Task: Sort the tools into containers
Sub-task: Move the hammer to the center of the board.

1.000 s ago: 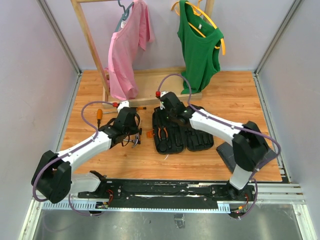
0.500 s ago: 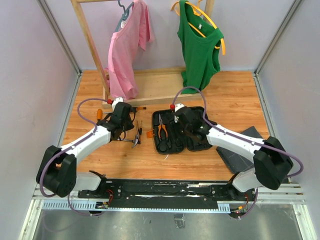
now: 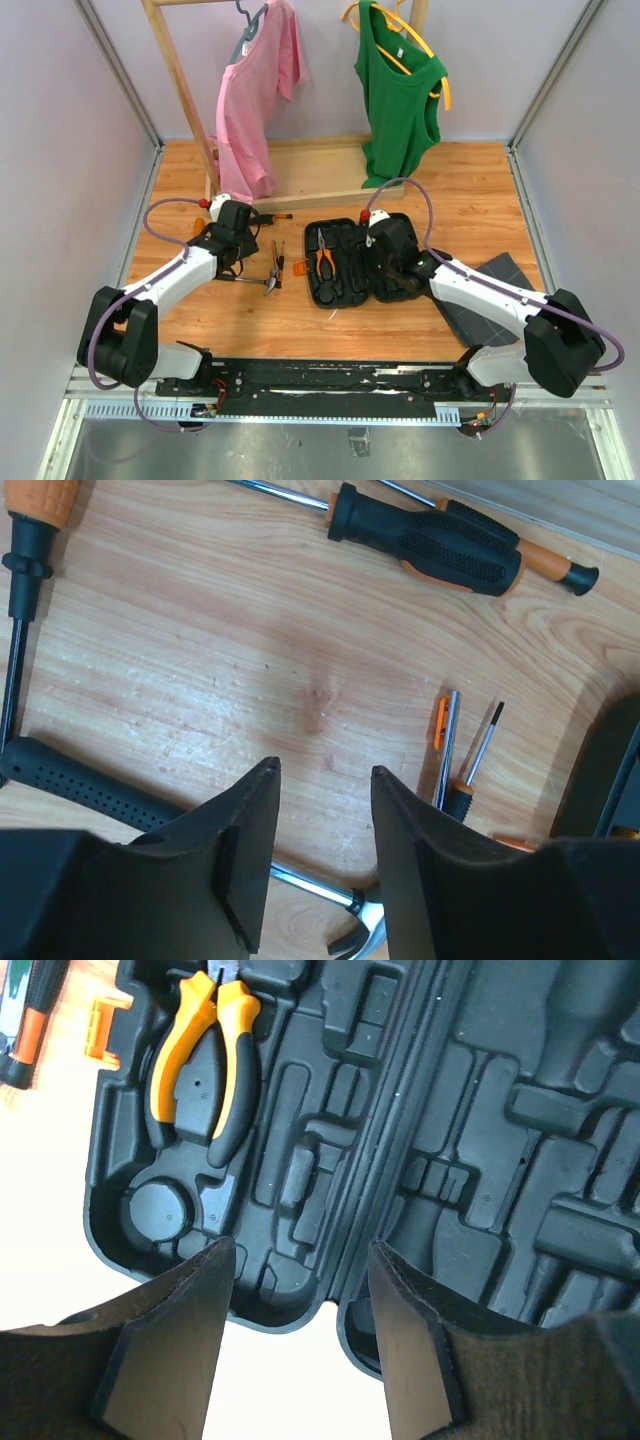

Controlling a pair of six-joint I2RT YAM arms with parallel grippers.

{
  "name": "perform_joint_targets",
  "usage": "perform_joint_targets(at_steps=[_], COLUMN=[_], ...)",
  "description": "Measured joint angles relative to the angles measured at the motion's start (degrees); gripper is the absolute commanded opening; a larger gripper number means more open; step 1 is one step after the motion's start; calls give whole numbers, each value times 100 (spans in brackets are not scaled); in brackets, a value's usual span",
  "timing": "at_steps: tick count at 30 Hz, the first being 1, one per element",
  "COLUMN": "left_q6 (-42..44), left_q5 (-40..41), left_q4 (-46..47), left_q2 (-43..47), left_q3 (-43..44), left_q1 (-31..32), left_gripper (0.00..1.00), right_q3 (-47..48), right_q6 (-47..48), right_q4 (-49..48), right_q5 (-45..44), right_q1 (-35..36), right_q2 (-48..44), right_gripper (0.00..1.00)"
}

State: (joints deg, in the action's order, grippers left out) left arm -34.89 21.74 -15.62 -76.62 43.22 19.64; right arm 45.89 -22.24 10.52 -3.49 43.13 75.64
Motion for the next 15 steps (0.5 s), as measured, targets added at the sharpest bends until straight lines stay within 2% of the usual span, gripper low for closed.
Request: perform_joint_targets(at_steps=[2, 4, 15], left_q6=[-7, 0, 13], left_q5=[26, 42, 26], left_q4=[0, 0, -94], left_q2=[-9, -48, -820], left_q3=[0, 0, -11], left_q1=[-22, -39, -46], left_gripper=[56, 58, 60], right_q3=[-22, -50, -76], right_q6=[-31, -66, -184], right_q4=[-9, -15, -48], right_q5=[-22, -35, 7], right_q1=[-46, -79, -83], right_q2=[-2, -9, 46], right_gripper=[57, 57, 57])
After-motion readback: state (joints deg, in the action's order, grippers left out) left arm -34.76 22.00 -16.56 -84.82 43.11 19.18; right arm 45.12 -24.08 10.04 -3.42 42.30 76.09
